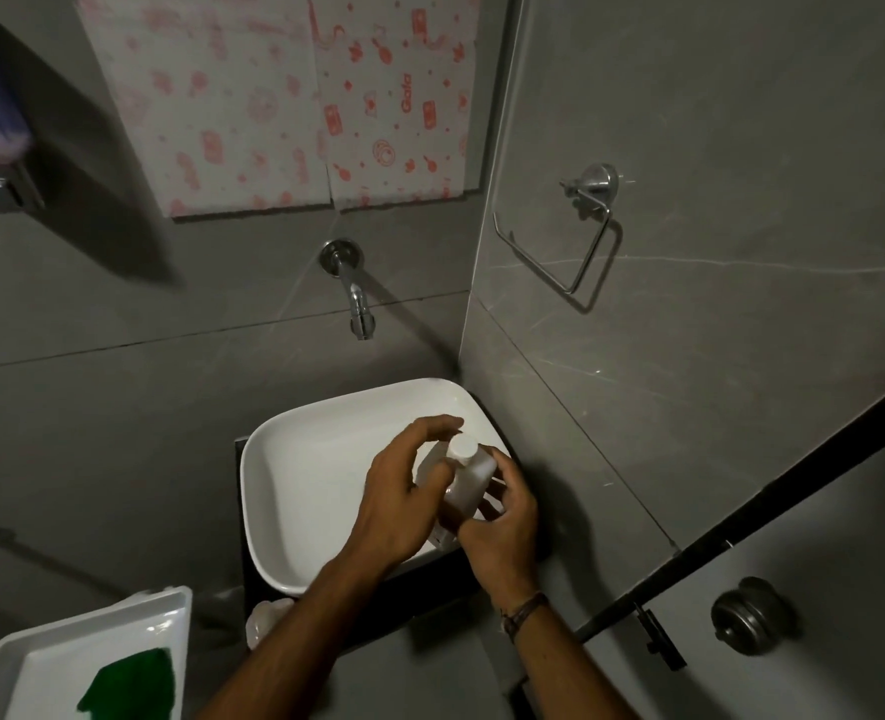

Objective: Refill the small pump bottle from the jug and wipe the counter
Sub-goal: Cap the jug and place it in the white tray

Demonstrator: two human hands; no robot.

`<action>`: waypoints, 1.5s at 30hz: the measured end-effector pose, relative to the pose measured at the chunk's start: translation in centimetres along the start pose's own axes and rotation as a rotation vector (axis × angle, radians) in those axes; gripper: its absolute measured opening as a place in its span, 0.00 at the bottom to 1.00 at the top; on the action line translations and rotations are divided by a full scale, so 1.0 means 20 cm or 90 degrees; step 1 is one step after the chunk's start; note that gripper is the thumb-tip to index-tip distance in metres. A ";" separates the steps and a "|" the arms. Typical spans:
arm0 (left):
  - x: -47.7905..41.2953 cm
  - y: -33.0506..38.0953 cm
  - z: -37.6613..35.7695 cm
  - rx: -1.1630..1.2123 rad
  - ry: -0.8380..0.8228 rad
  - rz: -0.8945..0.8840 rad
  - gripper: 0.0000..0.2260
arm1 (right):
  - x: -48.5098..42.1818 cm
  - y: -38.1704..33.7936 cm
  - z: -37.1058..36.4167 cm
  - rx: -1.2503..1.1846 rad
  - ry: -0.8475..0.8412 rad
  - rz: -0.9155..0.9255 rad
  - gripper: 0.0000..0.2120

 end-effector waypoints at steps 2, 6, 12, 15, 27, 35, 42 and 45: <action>-0.02 -0.04 0.04 0.025 -0.032 0.054 0.23 | -0.02 -0.01 -0.01 -0.001 -0.028 0.001 0.36; -0.01 -0.14 0.19 0.036 -0.154 0.170 0.36 | -0.04 -0.09 -0.08 -0.004 -0.093 0.043 0.37; 0.10 -0.25 0.54 0.071 -0.059 0.141 0.31 | -0.01 -0.18 -0.37 0.026 -0.150 0.087 0.34; 0.22 -0.33 0.81 0.086 0.013 0.160 0.33 | 0.08 -0.24 -0.63 0.061 -0.203 0.128 0.32; 0.91 -0.87 1.88 0.054 0.191 0.288 0.32 | 0.78 -0.09 -1.81 0.153 -0.393 0.051 0.32; 1.41 -1.51 2.22 0.021 0.206 0.436 0.29 | 1.22 0.48 -2.40 0.221 -0.483 -0.102 0.32; 1.64 -1.95 2.29 0.007 0.215 0.485 0.27 | 1.42 0.94 -2.66 0.273 -0.494 -0.194 0.32; 1.68 -2.04 2.30 0.010 0.230 0.504 0.26 | 1.46 1.06 -2.72 0.312 -0.500 -0.210 0.31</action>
Point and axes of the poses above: each hand's wrist, its own x-axis away from the middle knuckle, its own z-axis out of the back of the hand, y = z × x, the point moved 4 cm from there along -x, towards the middle knuckle, and after that the axes turned 3 degrees about x, right-handed, at the moved point
